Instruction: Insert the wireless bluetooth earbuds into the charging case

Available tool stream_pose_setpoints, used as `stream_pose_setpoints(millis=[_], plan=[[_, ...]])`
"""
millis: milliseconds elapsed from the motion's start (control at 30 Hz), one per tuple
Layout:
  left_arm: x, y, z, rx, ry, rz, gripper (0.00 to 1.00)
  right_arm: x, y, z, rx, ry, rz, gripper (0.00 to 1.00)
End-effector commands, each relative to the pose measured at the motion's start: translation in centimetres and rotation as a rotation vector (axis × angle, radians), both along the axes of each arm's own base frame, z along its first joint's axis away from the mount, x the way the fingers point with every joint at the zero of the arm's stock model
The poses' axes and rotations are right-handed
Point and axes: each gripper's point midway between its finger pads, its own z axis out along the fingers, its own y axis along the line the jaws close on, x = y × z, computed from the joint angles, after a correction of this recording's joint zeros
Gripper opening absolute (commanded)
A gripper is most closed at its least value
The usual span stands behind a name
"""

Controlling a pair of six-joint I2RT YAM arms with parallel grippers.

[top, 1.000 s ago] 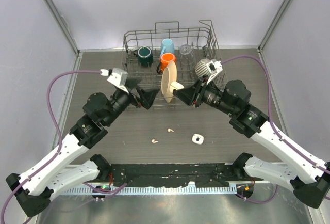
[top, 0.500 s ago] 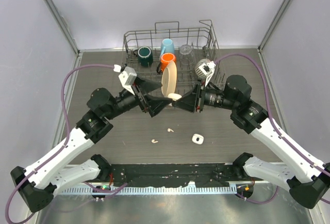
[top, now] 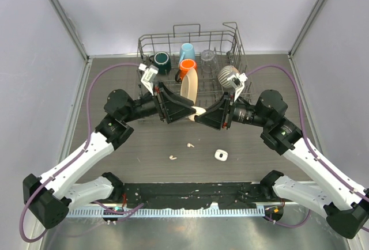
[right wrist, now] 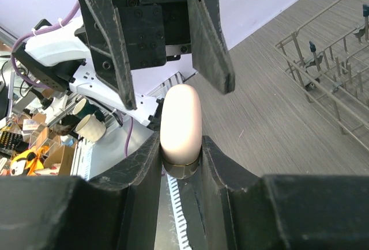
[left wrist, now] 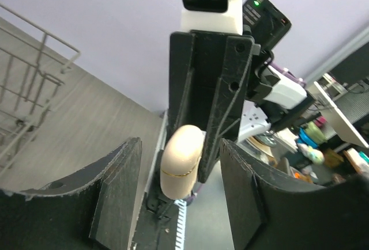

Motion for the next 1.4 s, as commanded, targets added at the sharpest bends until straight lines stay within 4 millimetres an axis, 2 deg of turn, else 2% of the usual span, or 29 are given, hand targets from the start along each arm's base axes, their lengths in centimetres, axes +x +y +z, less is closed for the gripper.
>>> stream_pose_setpoints(millis=[0, 133, 167, 367, 533, 700, 767, 833, 867, 1000, 1033, 1100, 1267, 1367], plan=[[-2.2, -0.1, 1.2, -0.029, -0.013, -0.126, 0.59, 0.0, -0.2, 1.6, 0.043, -0.079, -0.004, 0.01], [-2.6, -0.1, 0.6, -0.010, -0.014, -0.149, 0.55, 0.1, -0.1, 1.7, 0.043, -0.079, -0.006, 0.01], [-2.6, -0.1, 0.3, -0.001, -0.007, -0.151, 0.51, 0.2, -0.1, 1.7, 0.043, -0.078, -0.007, 0.01], [-2.7, 0.0, -0.1, 0.011, -0.011, -0.150, 0.39, 0.3, -0.1, 1.7, 0.044, -0.075, -0.010, 0.01], [-2.3, -0.2, -0.3, 0.011, -0.004, -0.144, 0.34, 0.2, -0.1, 1.6, 0.047, -0.069, -0.010, 0.01], [-2.4, -0.3, -0.4, 0.018, -0.002, -0.159, 0.32, 0.3, -0.2, 1.7, 0.050, -0.071, -0.016, 0.01], [-2.5, -0.4, -0.4, 0.019, 0.000, -0.165, 0.33, 0.4, -0.1, 1.6, 0.048, -0.068, -0.016, 0.01], [-2.6, -0.3, -0.4, 0.018, 0.000, -0.172, 0.40, 0.4, -0.1, 1.7, 0.049, -0.070, -0.016, 0.01], [-2.7, -0.3, -0.3, 0.018, -0.002, -0.173, 0.41, 0.4, -0.1, 1.6, 0.050, -0.070, -0.017, 0.01], [-2.7, -0.4, -0.5, 0.021, 0.004, -0.180, 0.37, 0.5, 0.0, 1.8, 0.053, -0.072, -0.020, 0.01], [-2.8, -0.4, -0.4, 0.021, 0.003, -0.183, 0.30, 0.5, 0.0, 1.8, 0.054, -0.073, -0.020, 0.01], [-2.7, -0.4, -0.4, 0.022, 0.006, -0.178, 0.26, 0.5, 0.0, 1.8, 0.055, -0.073, -0.019, 0.01], [-2.4, -0.5, -0.5, 0.027, 0.014, -0.169, 0.09, 0.6, -0.1, 1.7, 0.057, -0.065, -0.032, 0.01], [-2.2, -0.5, -0.7, 0.032, 0.013, -0.158, 0.00, 1.2, -0.4, 1.5, 0.052, -0.048, -0.073, 0.19]])
